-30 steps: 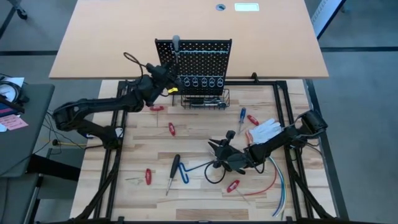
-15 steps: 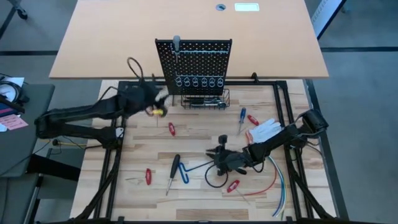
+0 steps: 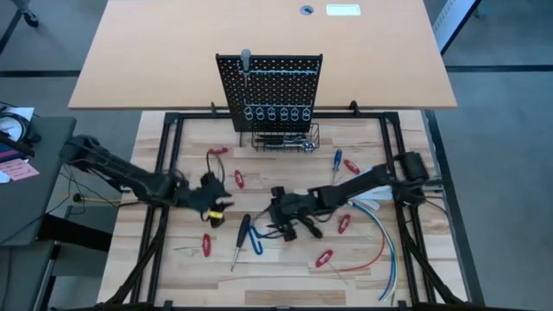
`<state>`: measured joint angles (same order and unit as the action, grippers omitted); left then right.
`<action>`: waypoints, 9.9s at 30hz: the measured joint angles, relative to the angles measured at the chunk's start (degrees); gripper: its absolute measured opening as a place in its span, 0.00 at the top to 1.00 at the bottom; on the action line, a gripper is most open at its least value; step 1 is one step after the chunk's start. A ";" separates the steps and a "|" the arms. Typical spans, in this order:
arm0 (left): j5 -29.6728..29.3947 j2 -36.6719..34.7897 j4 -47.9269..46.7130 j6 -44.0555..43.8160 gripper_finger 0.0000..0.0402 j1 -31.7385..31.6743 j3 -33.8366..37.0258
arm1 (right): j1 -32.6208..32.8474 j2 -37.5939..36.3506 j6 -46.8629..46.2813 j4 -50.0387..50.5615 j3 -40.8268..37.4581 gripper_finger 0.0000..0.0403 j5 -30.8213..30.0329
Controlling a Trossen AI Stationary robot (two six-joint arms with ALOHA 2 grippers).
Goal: Hang tools onto peg board
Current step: Hang the black screwdriver on the pegboard
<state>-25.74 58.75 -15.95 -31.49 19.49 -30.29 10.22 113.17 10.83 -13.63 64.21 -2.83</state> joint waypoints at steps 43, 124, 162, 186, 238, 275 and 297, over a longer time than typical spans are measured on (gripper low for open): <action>-22.56 15.72 -3.00 -18.85 0.67 22.02 -1.07 | -14.49 14.68 14.71 38.43 32.03 0.76 20.17; 9.06 20.35 72.25 43.04 1.00 -33.72 -18.75 | -2.36 -26.56 -16.98 -24.47 -35.89 0.49 -22.92; 7.47 23.86 71.22 34.32 0.99 -45.81 -22.07 | -2.42 -26.54 -16.87 -22.93 -35.89 0.49 -22.73; 3.82 23.88 62.99 24.74 0.88 -47.88 -22.07 | -2.42 -26.54 -16.89 -22.78 -35.89 0.49 -22.73; 25.54 33.20 47.61 43.90 0.64 -11.93 -5.33 | 10.33 -26.54 -36.68 55.77 -6.66 0.50 -1.37; 42.56 60.86 27.87 27.94 0.98 -21.75 -31.41 | 22.99 -26.76 -37.17 35.30 -14.12 0.67 -15.34; 8.06 31.19 89.54 19.82 0.99 -13.78 9.77 | 2.76 -22.40 -27.25 -41.58 -35.11 0.67 -18.25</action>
<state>-17.67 89.94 73.59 -11.68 5.71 -20.52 12.98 90.76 -16.42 -55.21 29.10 -21.08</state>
